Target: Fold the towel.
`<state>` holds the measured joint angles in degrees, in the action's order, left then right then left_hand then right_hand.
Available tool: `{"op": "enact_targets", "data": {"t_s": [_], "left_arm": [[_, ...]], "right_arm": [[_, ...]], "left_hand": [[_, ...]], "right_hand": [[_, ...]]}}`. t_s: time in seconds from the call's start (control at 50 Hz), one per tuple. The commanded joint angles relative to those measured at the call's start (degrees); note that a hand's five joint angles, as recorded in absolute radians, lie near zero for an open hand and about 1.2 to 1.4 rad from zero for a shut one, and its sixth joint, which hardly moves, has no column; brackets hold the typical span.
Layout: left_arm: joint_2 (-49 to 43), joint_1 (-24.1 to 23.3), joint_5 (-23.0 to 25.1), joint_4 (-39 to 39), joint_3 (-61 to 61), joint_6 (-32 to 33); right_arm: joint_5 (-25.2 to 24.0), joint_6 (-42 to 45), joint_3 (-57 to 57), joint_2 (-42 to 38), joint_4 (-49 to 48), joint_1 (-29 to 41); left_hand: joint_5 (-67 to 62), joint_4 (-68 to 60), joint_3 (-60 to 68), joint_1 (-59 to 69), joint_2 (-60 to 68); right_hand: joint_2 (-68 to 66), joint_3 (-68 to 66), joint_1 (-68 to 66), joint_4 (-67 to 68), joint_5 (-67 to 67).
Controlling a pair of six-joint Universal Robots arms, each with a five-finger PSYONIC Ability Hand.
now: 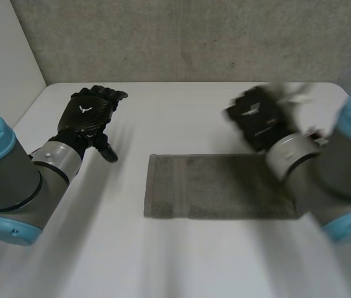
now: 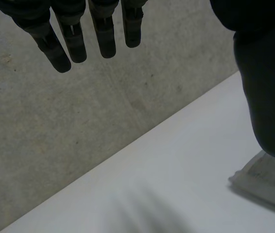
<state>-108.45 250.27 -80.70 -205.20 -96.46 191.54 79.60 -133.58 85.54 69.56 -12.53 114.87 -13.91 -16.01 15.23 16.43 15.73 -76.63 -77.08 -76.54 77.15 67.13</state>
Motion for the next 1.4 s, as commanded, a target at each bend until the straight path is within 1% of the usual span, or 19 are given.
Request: {"op": "enact_targets", "data": {"t_s": [0.02, 0.18, 0.2, 0.22, 0.26, 0.32, 0.42, 0.52, 0.74, 0.88, 1.04, 1.08, 1.16, 1.24, 1.26, 1.3, 1.32, 1.34, 1.4], "left_arm": [[-0.1, -1.3, -0.1, 0.1, -0.4, -1.8], [-0.5, -1.4, 0.0, 0.1, -0.6, -1.7], [-0.6, -1.4, 0.0, 0.0, -0.5, -1.7], [-0.6, -1.4, 0.0, 0.0, -0.5, -1.7], [-0.6, -1.4, -0.1, 0.1, -0.1, -1.6], [-0.5, -1.4, -0.1, 0.0, 0.1, -1.7], [-0.4, -3.3, 0.0, -0.1, 0.7, -2.0], [-1.0, -5.8, 0.2, -0.1, 0.9, -1.7], [-5.3, -12.9, 0.2, 0.2, 3.0, -1.4], [-7.2, -14.5, 0.0, 0.2, 4.7, -1.4], [-7.4, -15.1, -0.2, 0.2, 5.1, -1.5], [-7.4, -15.1, -0.2, 0.3, 5.1, -1.5], [-7.4, -15.1, -0.2, 0.3, 5.1, -1.5], [-7.2, -15.0, -0.2, 0.3, 4.9, -1.7], [-7.2, -15.0, -0.2, 0.3, 4.9, -1.7], [-7.0, -15.0, -0.2, 0.3, 4.8, -1.7], [-7.0, -15.0, -0.2, 0.3, 4.8, -1.7], [-6.8, -14.9, -0.2, 0.3, 4.9, -1.7], [-6.5, -14.7, -0.2, 0.3, 4.9, -1.7]], "right_arm": [[-0.7, 0.1, 1.1, -9.7, -4.1, 16.9], [-1.3, -0.8, 0.8, -14.4, -4.4, 18.5], [-2.0, -1.8, 1.3, -13.9, -4.6, 18.4], [-2.0, -1.9, 1.3, -13.9, -4.6, 18.4], [-3.6, -6.0, 2.1, -10.2, -4.6, 17.3], [-4.1, -8.9, 3.1, -7.2, -4.8, 15.5], [-5.5, -19.1, 6.9, 1.3, -4.5, 6.4], [-5.5, -22.2, 10.4, 5.1, -4.2, 1.8], [-6.0, -22.3, 18.6, 8.8, -2.9, -9.5], [-7.3, -22.3, 22.1, 8.1, -1.4, -14.8], [-11.3, -21.9, 23.5, 3.8, 0.3, -18.8], [-11.8, -21.9, 23.2, 1.6, 0.5, -18.8], [-11.6, -21.9, 22.9, 0.7, 0.5, -18.6], [-11.4, -22.0, 22.4, -0.6, 0.5, -18.5], [-11.4, -22.0, 22.4, -0.6, 0.5, -18.5], [-11.0, -22.0, 22.0, -1.2, 0.4, -18.5], [-11.0, -22.0, 22.0, -1.2, 0.4, -18.5], [-11.0, -21.9, 22.0, -1.2, 0.3, -18.6], [-9.6, -21.4, 21.5, 0.0, 0.0, -18.6]], "left_hand": [[11.3, 3.4, -2.7, -3.9, -3.2], [11.2, 3.3, -2.5, -3.7, -3.0], [11.2, 3.3, -2.5, -3.7, -3.0], [11.2, 3.3, -2.5, -3.7, -3.0], [11.2, 3.3, -2.5, -3.7, -3.0], [11.2, 3.3, -2.5, -3.7, -3.0], [11.0, 3.1, -2.3, -3.5, -2.8], [10.5, 2.6, -1.8, -3.0, -2.3], [10.3, 2.4, -1.7, -2.8, -2.2], [10.3, 2.4, -1.7, -2.8, -2.2], [10.3, 2.4, -1.7, -2.8, -2.2], [10.3, 2.4, -1.7, -2.8, -2.2], [10.3, 2.4, -1.7, -2.8, -2.2], [10.3, 2.4, -1.7, -2.8, -2.2], [10.3, 2.4, -1.7, -2.8, -2.2], [10.3, 2.4, -1.7, -2.8, -2.2], [10.3, 2.4, -1.7, -2.8, -2.2], [10.3, 2.4, -1.7, -2.8, -2.2], [10.3, 2.4, -1.7, -2.8, -2.2]], "right_hand": [[-3.4, -2.9, -3.5, 2.9, 2.9], [-3.4, -2.9, -3.5, 2.9, 2.9], [7.1, 7.5, 7.0, -7.6, -7.6], [7.2, 7.6, 7.1, -7.7, -7.7], [66.6, 67.1, 66.5, -67.1, -67.1], [66.6, 67.1, 66.5, -67.1, -67.1], [66.6, 67.1, 66.5, -67.1, -67.1], [66.6, 67.1, 66.5, -67.1, -67.1], [66.6, 67.1, 66.5, -67.1, -67.1], [66.6, 67.1, 66.5, -67.1, -67.1], [54.4, 54.9, 54.3, -55.0, -54.9], [47.1, 47.5, 47.0, -47.6, -47.6], [46.5, 47.0, 46.4, -47.0, -47.0], [30.1, 30.6, 30.0, -30.6, -30.6], [30.0, 30.5, 30.0, -30.6, -30.5], [15.3, 15.8, 15.2, -15.9, -15.8], [15.2, 15.7, 15.2, -15.8, -15.7], [-3.2, -2.7, -3.3, 2.7, 2.7], [-3.4, -2.9, -3.5, 2.9, 2.9]]}}
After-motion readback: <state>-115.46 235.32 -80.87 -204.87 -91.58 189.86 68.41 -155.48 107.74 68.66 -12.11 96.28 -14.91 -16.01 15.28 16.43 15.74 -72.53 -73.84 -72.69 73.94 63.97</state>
